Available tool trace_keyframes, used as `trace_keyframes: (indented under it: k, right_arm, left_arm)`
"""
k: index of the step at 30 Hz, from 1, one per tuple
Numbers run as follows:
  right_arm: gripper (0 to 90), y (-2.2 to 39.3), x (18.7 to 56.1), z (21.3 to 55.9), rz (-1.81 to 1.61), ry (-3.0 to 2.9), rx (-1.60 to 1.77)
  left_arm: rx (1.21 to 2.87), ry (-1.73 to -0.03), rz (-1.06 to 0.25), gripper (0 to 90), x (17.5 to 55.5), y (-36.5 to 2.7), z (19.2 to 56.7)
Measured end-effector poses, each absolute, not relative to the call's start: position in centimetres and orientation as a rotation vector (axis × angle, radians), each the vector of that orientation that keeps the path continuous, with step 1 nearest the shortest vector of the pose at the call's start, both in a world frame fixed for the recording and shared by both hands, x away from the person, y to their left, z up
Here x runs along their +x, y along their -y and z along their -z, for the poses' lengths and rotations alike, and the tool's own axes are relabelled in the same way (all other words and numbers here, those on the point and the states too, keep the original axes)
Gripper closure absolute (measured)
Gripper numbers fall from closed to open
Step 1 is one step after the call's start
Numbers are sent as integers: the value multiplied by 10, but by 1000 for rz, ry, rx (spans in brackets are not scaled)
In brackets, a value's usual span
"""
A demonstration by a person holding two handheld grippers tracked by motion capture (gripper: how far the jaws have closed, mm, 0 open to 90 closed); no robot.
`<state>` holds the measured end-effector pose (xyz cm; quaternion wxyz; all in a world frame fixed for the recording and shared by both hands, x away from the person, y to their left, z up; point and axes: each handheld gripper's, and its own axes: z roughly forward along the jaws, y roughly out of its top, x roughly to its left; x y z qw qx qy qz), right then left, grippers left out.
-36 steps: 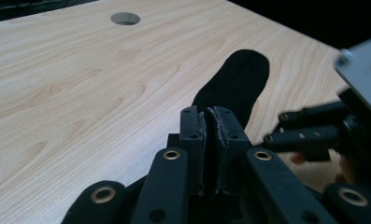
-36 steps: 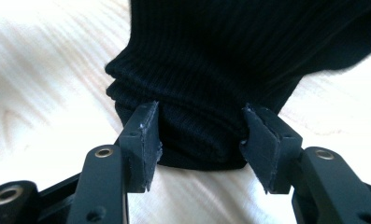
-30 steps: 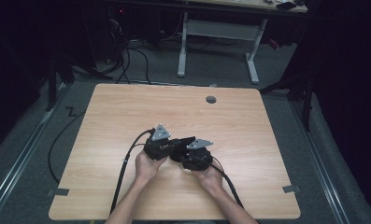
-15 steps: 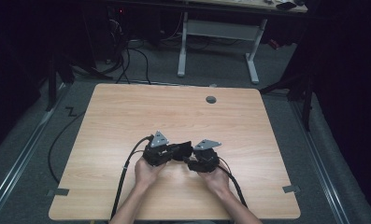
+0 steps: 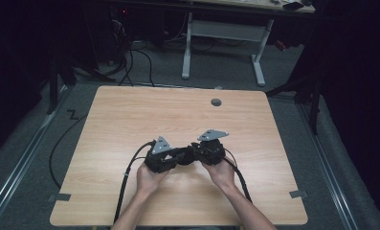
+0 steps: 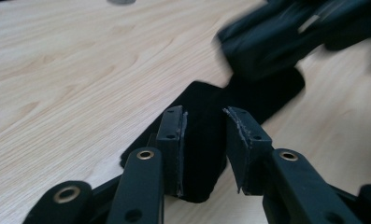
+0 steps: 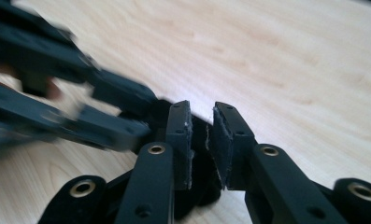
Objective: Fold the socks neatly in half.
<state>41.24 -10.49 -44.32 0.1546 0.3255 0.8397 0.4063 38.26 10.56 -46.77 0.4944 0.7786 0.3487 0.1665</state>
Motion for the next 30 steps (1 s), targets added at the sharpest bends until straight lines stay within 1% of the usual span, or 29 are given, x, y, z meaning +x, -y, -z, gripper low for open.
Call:
trace_keyframes:
  k: [2,8,11,14,18,20,23,25,26,28,30]
  right_arm:
    - [779,105,411,450,-1155,-2420,930]
    - [778,106,410,459,-1146,-2447,920]
    - [747,107,410,464,-1136,-2461,918]
    - [706,107,408,472,-1103,-2483,902]
    - [674,117,406,486,-1037,-2492,939]
    - [667,123,407,484,-1064,-2464,962]
    - [667,125,407,469,-1141,-2398,941]
    - [662,122,409,462,-1187,-2378,936]
    - [665,117,413,460,-1178,-2385,936]
    - [675,109,421,462,-1166,-2404,949]
    - [686,102,429,468,-1137,-2431,966]
  left_arm:
    - [1867,-882,-399,676,385,-110,466]
    - [1928,-965,-357,691,405,-103,476]
    - [1967,-974,-350,708,408,-98,483]
    - [1980,-975,-356,723,409,-95,485]
    - [1983,-975,-365,732,410,-95,487]
    - [1984,-972,-373,732,410,-94,487]
    - [1979,-965,-377,729,410,-94,487]
    - [1976,-964,-389,715,409,-94,485]
    - [1973,-961,-395,684,408,-94,484]
    - [1960,-949,-408,629,403,-95,482]
    - [1966,-928,-430,603,394,-95,480]
